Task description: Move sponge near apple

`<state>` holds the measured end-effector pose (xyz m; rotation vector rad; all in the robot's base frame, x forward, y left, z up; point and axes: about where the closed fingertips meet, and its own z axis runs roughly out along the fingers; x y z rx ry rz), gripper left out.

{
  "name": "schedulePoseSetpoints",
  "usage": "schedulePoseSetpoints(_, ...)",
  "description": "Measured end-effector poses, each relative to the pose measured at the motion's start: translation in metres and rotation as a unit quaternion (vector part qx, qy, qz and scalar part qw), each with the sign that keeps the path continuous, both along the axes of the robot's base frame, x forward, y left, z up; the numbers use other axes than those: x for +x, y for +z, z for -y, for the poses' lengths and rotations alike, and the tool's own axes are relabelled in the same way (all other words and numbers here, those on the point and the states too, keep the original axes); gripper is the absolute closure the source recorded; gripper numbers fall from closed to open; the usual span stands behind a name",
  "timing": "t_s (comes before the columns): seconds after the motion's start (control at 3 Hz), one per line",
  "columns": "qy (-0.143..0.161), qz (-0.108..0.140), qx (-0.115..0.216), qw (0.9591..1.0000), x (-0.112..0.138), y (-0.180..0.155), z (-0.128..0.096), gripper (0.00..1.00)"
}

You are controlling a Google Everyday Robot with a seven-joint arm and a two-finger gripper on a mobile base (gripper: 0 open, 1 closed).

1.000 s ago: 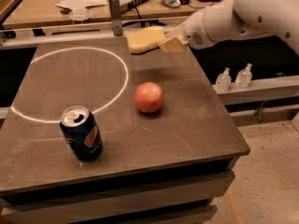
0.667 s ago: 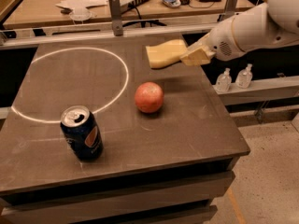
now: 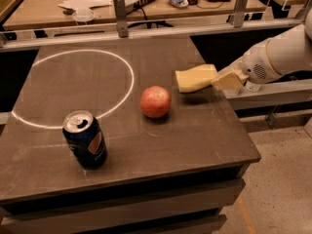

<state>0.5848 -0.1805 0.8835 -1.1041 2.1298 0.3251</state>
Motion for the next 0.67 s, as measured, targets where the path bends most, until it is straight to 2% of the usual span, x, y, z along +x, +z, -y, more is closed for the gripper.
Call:
schedulePoseSetpoints(0.33, 0.009, -0.038, -0.006, 0.9992, -0.014, -0.029, -0.002, 0.78)
schedulePoseSetpoints(0.67, 0.012, -0.067, -0.013, 0.9976, -0.025, -0.048, -0.004, 0.54)
